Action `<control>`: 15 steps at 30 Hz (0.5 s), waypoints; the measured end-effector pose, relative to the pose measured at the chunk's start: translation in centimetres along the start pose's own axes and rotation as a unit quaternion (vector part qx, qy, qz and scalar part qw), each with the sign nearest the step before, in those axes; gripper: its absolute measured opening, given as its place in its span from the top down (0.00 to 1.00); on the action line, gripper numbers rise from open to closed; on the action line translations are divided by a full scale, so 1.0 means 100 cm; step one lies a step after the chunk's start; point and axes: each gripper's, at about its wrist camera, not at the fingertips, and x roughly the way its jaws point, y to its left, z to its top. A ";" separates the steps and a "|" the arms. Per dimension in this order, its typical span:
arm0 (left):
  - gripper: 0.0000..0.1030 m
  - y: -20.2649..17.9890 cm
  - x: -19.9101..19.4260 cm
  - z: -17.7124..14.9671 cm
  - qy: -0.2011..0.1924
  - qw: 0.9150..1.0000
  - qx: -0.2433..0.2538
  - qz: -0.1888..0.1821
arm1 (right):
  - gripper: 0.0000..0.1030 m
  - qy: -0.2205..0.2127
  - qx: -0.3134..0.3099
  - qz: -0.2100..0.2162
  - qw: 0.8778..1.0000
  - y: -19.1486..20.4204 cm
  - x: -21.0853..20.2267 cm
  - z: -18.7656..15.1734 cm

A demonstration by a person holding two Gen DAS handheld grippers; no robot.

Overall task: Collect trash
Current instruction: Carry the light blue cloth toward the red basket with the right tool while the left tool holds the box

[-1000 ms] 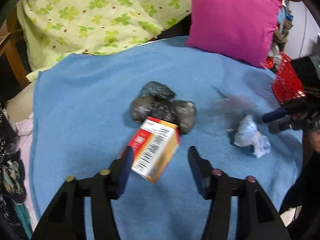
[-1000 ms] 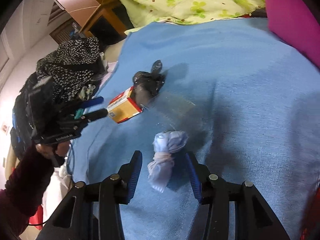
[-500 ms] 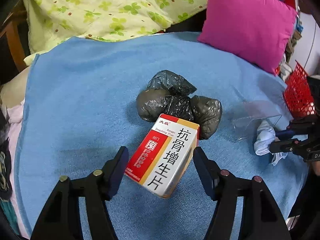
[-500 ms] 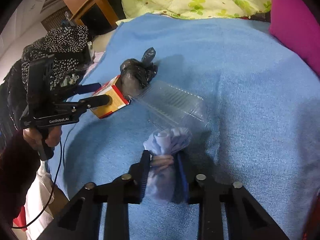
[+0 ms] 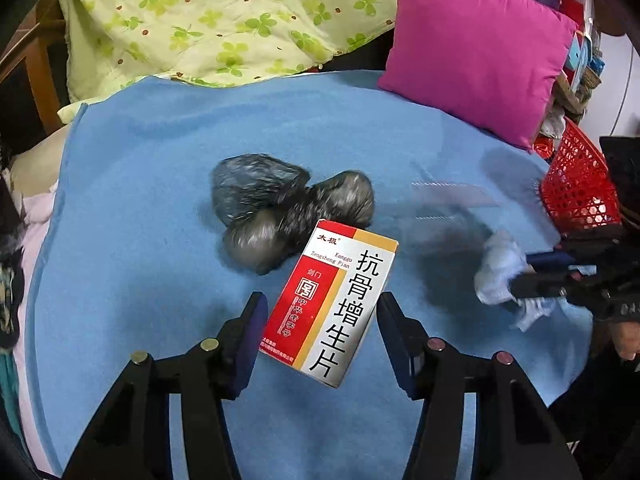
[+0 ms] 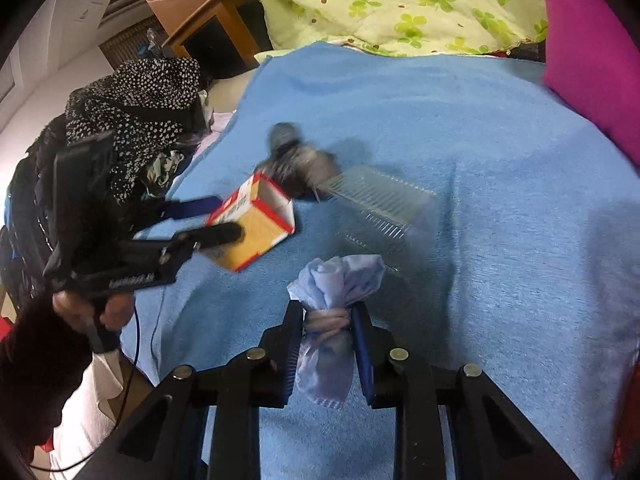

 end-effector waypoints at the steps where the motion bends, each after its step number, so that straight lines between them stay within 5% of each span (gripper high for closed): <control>1: 0.44 -0.005 -0.004 -0.004 0.002 1.000 -0.004 0.001 | 0.74 -0.003 0.000 -0.006 1.000 -0.001 -0.004 -0.001; 10: 0.45 -0.027 -0.031 -0.036 0.007 0.999 -0.032 -0.033 | 0.74 -0.027 -0.013 -0.035 0.999 0.003 -0.036 -0.013; 15: 0.45 -0.039 -0.031 -0.040 0.012 0.999 -0.030 -0.002 | 0.74 -0.034 -0.003 -0.046 0.998 0.006 -0.044 -0.021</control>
